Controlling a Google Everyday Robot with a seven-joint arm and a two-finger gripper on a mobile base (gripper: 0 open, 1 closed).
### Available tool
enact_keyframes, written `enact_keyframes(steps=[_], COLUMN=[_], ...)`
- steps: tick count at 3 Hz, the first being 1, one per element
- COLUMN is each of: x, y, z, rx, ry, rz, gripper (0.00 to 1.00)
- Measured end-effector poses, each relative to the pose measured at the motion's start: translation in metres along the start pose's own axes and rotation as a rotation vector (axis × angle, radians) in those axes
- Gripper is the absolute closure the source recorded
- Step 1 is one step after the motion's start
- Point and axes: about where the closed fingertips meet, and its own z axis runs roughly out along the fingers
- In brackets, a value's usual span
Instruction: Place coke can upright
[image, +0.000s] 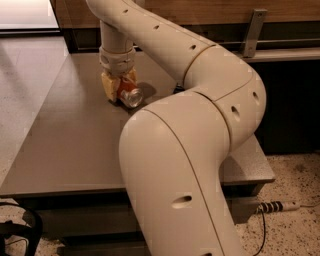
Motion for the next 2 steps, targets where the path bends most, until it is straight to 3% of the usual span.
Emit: enact_keyframes(steps=[1,2], x=[0.0000,-0.0037], y=[0.0000,-0.0002], z=[-0.0004,0.0025], rx=[0.000,0.000], ry=[0.000,-0.009], rz=[0.000,-0.001], gripper=[0.93,1.00])
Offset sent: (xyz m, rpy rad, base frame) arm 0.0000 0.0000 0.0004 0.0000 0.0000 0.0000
